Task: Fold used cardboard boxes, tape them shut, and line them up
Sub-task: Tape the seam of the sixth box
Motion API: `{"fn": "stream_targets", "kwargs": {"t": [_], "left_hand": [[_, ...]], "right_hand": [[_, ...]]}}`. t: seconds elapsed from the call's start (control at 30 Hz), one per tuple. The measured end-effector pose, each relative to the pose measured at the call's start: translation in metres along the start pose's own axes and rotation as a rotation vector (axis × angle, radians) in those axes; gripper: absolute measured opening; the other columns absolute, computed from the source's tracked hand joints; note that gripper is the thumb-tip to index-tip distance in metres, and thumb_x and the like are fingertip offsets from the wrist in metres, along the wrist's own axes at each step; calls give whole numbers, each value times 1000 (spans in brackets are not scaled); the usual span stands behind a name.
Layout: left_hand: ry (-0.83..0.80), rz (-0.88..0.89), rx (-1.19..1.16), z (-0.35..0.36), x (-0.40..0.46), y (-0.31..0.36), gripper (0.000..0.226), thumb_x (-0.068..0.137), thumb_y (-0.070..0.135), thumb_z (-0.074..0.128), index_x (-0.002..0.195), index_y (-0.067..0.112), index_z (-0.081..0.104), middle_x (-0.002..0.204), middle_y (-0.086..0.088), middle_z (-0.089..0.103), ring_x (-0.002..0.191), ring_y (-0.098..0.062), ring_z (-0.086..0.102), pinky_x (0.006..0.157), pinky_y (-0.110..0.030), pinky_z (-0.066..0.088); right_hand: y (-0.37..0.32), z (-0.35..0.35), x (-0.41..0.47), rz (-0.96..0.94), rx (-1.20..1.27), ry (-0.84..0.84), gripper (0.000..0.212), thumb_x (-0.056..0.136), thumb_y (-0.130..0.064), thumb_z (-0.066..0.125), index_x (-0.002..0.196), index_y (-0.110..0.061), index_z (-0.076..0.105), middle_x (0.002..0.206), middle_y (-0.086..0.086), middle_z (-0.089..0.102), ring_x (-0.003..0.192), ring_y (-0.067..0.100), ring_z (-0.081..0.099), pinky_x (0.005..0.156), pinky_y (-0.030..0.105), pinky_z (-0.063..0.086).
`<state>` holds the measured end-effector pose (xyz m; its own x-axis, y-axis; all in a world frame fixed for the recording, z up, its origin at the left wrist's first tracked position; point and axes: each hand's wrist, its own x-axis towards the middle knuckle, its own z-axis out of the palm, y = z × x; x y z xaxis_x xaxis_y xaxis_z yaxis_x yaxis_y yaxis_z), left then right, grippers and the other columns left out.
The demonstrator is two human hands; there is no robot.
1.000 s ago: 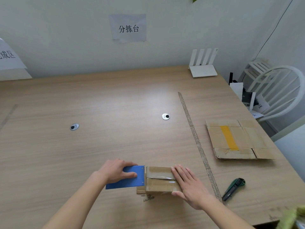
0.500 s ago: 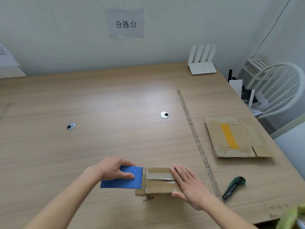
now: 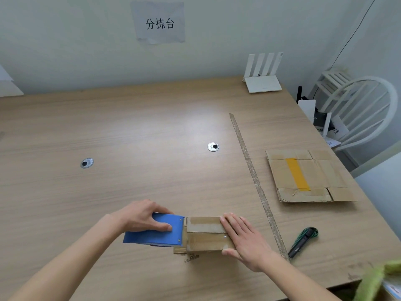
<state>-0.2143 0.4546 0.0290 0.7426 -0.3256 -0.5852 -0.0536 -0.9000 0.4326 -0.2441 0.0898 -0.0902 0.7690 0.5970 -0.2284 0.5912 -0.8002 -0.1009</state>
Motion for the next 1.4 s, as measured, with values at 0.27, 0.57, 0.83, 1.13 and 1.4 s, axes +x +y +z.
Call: {"fn": "stream_targets", "kwargs": {"t": [0.27, 0.57, 0.83, 1.13, 1.4], "left_hand": [[5, -5, -42, -5, -6, 1, 31, 81, 67, 63, 112, 62, 62, 96, 33, 68, 87, 9, 62, 79, -20, 51], [37, -39, 177, -3, 5, -5, 47, 75, 78, 55, 119, 64, 56, 103, 29, 66, 91, 2, 59, 75, -21, 46], [36, -68, 179, 34, 23, -15, 53, 81, 77, 52, 130, 57, 52, 116, 22, 65, 102, -7, 58, 80, -27, 46], [102, -61, 393, 35, 33, 1, 54, 86, 74, 48, 132, 47, 56, 114, 9, 69, 100, -19, 62, 70, -32, 43], [143, -176, 593, 67, 21, 22, 33, 88, 51, 56, 93, 20, 65, 88, -8, 64, 89, -33, 63, 66, -37, 39]], "right_hand": [[-1, -1, 2, 17, 6, -38, 86, 96, -76, 25, 155, -14, 37, 157, 4, 43, 145, 20, 41, 113, 37, 22], [-3, -4, 2, 21, -6, -26, 86, 98, -75, 26, 157, -14, 33, 159, 3, 39, 147, 19, 35, 113, 36, 23], [-2, 0, 2, 3, -17, -9, 85, 98, -75, 26, 157, -13, 33, 159, 4, 39, 147, 20, 36, 114, 37, 22], [-6, -4, 4, 29, -20, -67, 85, 99, -74, 23, 156, -12, 34, 158, 6, 40, 148, 21, 33, 114, 37, 20], [-13, -8, -3, 59, -24, -113, 84, 100, -72, 23, 156, -11, 33, 156, 6, 42, 147, 21, 27, 117, 36, 12]]}}
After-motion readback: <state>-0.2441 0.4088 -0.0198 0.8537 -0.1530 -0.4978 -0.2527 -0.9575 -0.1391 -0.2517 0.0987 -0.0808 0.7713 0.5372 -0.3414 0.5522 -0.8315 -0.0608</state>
